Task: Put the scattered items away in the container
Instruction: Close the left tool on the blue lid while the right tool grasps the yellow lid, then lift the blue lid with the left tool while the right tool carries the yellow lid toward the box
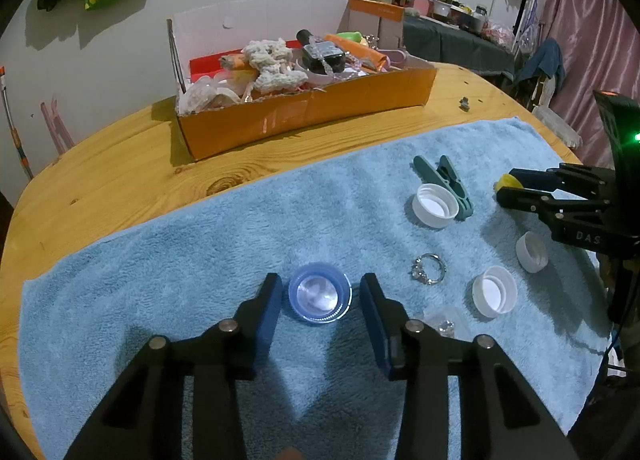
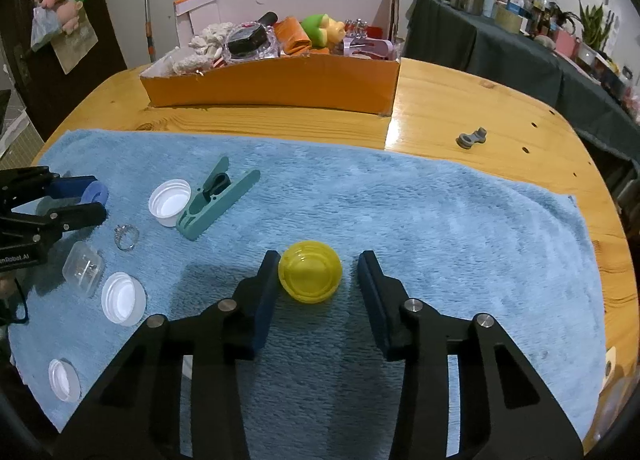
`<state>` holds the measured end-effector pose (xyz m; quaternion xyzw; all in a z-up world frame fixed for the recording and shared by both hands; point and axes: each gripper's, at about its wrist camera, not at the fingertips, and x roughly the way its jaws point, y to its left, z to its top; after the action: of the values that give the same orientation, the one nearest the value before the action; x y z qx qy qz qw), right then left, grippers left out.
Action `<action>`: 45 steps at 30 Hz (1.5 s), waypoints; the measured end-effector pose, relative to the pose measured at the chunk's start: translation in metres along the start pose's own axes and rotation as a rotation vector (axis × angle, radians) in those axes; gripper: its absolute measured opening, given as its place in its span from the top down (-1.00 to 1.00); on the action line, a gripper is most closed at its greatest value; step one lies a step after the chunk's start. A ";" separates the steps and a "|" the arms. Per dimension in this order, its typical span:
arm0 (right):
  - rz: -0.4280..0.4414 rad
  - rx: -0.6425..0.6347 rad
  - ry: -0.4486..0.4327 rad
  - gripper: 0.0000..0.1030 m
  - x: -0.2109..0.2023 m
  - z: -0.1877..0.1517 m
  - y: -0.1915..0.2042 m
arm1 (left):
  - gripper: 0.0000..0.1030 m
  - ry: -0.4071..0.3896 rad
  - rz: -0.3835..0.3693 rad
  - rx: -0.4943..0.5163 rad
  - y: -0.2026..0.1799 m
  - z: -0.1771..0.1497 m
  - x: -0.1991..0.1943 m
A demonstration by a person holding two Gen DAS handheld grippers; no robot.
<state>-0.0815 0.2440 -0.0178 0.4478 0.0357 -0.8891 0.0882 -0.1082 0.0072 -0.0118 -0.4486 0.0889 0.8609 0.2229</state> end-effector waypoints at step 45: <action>0.005 -0.058 -0.073 0.44 -0.034 0.036 0.012 | 0.35 -0.043 0.009 -0.067 0.003 0.027 -0.028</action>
<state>-0.0875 0.2314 0.0309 0.4124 0.0572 -0.9032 0.1049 -0.1157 0.0053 0.0269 -0.4367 0.0572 0.8740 0.2055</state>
